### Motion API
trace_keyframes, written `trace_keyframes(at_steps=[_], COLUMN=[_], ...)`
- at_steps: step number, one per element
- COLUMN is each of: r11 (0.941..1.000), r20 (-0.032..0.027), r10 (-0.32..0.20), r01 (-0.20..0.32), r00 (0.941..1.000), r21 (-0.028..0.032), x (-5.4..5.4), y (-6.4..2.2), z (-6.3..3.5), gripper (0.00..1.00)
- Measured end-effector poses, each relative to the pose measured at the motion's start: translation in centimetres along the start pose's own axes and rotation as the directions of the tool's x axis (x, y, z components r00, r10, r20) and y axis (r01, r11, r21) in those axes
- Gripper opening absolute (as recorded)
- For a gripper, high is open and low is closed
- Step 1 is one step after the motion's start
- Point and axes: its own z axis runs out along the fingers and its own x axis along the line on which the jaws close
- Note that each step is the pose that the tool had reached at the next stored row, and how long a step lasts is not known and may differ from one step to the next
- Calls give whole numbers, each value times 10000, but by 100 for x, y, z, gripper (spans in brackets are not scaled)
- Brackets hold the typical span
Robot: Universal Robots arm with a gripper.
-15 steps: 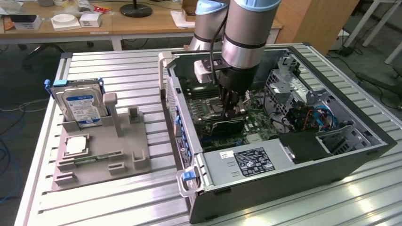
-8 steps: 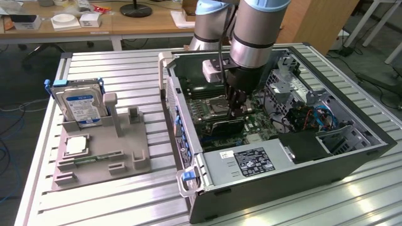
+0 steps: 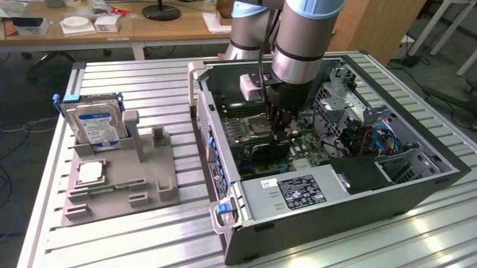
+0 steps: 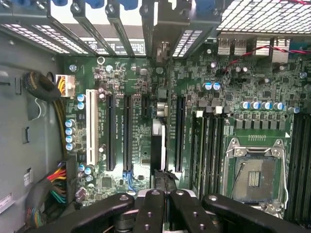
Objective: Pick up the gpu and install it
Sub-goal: 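Press down on the gpu until it lock into place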
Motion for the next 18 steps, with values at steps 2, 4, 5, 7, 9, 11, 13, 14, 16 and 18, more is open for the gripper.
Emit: trace_keyframes(at_steps=[2,4,5,7,9,11,13,14,16,18], r11=[10000,10000,10000,10000,10000,10000,10000,10000,10000,10000], r20=[-2,-13,-9,3,27,0,5,4,2,2], r10=[0,-1,-1,1,2,1,0,0,0,1], r01=[0,1,1,-1,-2,-1,0,0,0,-1], r00=[10000,10000,10000,10000,10000,10000,10000,10000,10000,10000], r21=[1,-6,-5,0,15,0,4,2,2,1], x=[0,2,1,0,-3,-1,-1,-1,-1,-1], y=[1,2,2,1,-1,-2,0,17,60,94], z=[23,36,38,38,9,-59,-68,-69,-70,-71], gripper=[10,10,10,10,10,10,10,10,10,10])
